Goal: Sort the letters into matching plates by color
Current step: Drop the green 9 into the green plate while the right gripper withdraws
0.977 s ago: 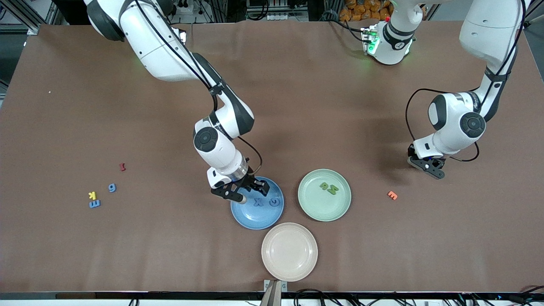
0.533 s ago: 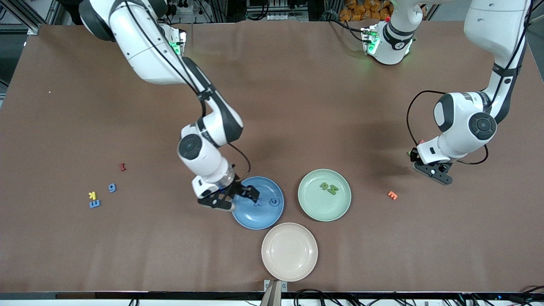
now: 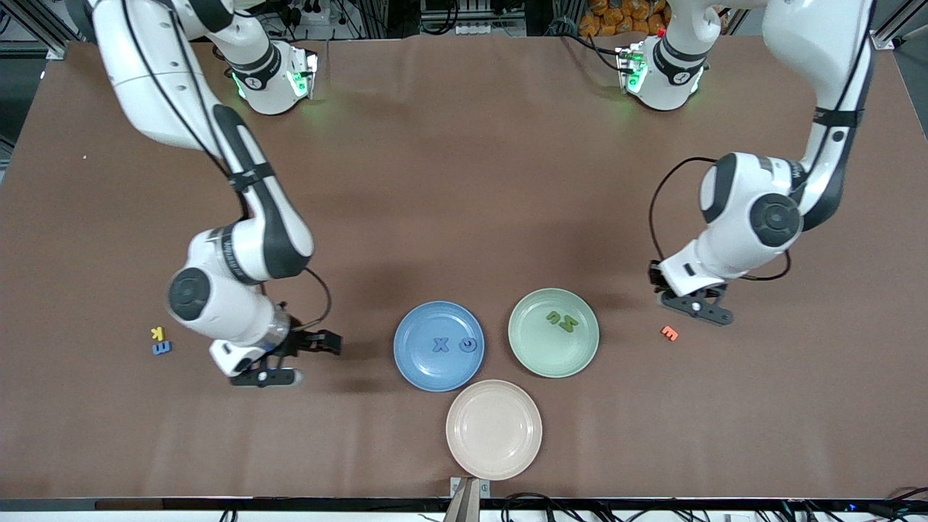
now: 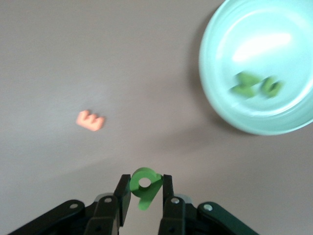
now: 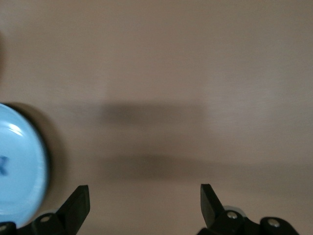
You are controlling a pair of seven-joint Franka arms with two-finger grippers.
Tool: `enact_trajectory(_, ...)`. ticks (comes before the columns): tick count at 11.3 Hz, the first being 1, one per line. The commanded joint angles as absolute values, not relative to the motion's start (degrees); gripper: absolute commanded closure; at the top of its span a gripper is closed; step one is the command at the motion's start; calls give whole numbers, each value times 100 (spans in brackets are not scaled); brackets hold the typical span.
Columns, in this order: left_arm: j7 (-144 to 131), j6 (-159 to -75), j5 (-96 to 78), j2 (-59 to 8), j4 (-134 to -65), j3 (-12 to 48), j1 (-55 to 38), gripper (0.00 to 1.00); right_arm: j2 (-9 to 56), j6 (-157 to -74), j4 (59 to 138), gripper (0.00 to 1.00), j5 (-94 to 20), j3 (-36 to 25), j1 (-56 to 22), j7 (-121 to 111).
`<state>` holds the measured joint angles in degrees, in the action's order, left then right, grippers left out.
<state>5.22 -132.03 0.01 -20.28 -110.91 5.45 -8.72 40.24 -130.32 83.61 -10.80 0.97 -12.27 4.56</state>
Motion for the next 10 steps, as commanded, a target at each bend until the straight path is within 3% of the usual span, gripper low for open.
enact_trajectory(1, -341, -13017, 53, -2626, -10320, 755, -1002, 100, 3289, -13034, 9437, 0, -766, 97, -556, -945)
enact_trajectory(10, -1766, -13060, 44, -3919, -8807, 958, -1512, 100, 2962, -13139, 10318, 0, -53, 88, 658, -2705)
